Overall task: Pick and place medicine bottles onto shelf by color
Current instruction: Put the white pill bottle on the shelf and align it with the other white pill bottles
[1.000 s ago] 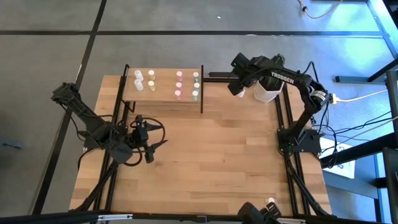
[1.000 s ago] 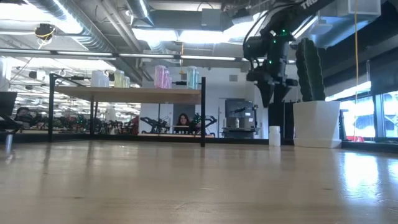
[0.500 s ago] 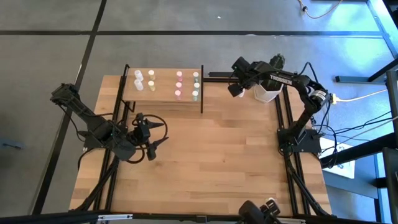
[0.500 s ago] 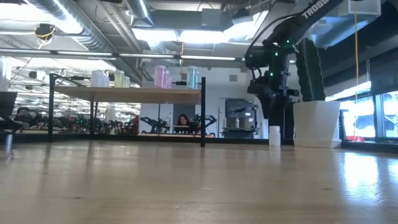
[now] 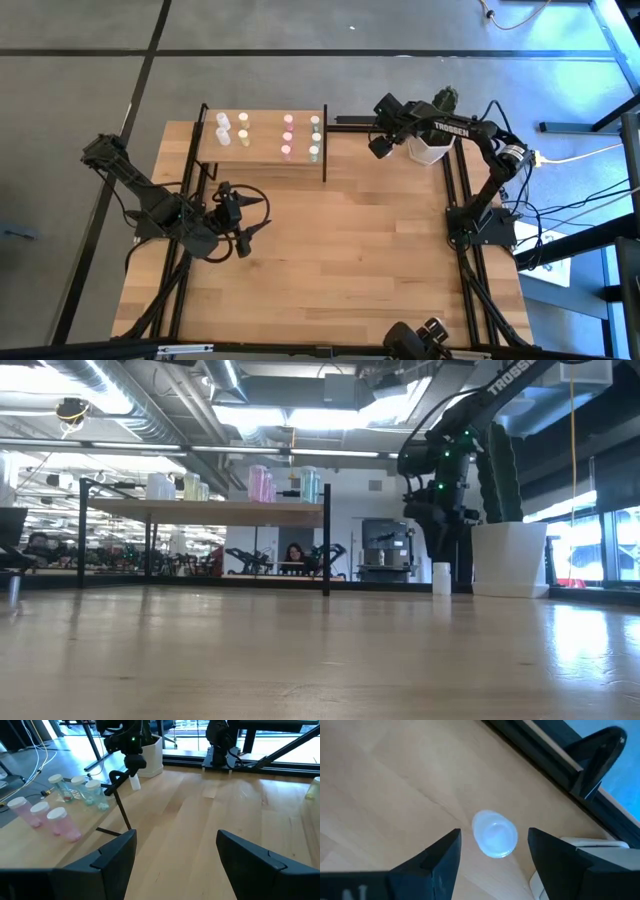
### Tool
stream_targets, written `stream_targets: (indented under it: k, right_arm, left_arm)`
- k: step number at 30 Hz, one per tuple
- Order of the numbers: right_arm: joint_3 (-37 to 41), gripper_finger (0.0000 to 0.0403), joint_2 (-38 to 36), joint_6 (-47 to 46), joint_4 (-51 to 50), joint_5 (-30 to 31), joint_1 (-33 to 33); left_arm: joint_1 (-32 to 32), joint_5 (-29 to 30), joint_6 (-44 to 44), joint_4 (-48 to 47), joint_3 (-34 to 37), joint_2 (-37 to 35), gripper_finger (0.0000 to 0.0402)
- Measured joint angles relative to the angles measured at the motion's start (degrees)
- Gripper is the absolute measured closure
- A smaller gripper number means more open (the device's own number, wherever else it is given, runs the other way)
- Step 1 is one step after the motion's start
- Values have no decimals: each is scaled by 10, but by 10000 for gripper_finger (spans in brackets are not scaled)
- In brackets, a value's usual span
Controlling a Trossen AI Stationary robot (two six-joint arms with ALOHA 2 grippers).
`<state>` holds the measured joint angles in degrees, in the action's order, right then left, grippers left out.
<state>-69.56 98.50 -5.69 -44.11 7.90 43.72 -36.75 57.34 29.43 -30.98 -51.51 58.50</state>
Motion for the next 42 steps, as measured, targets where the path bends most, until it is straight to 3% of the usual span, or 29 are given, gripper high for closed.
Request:
stream_targets:
  k: [14, 42]
  right_arm:
    - [-3, 170, 39, 19, -5, 27, 1]
    - [-1, 170, 39, 75, -40, -5, -12]
  left_arm:
    - [0, 0, 3, 1, 0, 0, 134]
    - [0, 0, 4, 0, 0, 0, 134]
